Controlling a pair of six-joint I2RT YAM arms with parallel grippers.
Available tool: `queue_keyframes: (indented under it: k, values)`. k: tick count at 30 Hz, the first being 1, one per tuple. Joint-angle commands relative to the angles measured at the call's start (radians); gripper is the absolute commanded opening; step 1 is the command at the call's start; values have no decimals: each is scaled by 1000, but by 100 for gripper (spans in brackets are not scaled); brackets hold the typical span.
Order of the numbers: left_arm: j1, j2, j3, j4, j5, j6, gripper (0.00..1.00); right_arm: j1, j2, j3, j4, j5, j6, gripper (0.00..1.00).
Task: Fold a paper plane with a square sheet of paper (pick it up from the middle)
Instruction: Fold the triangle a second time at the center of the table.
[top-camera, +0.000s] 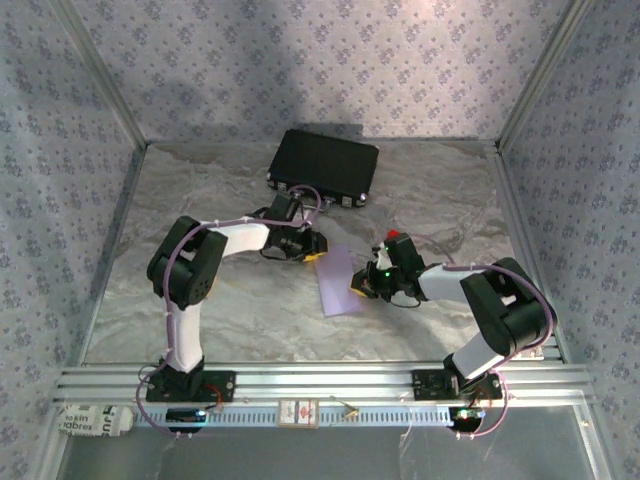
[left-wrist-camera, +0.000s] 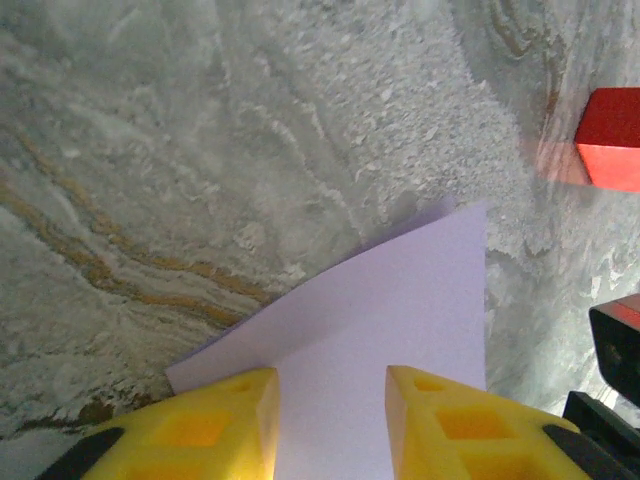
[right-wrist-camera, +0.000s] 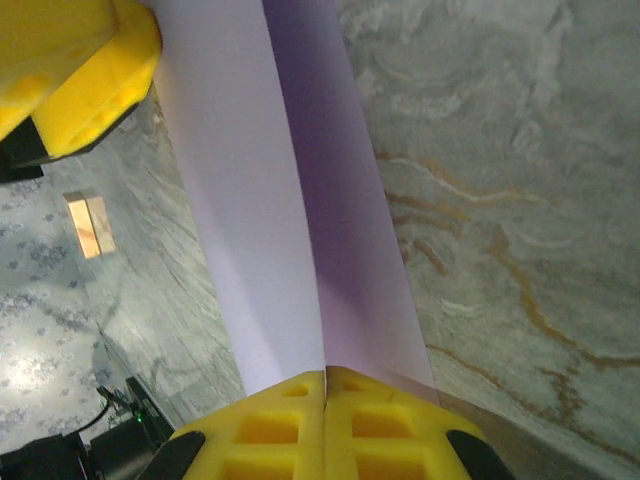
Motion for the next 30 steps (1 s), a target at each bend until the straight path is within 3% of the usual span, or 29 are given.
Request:
queue_keyframes:
  k: [1, 12, 20, 30]
  values:
    - [-4, -87, 26, -53, -47, 19, 43, -5, -15, 2, 44, 48, 56, 4]
    - [-4, -218, -47, -34, -71, 24, 47, 5, -45, -50, 136, 139, 197, 6]
    - [-24, -269, -115, 18, -47, 62, 43, -4, -36, -4, 52, 54, 81, 19]
    - [-131, -382, -266, 145, -132, 154, 39, -30, 22, 41, 17, -26, 10, 20]
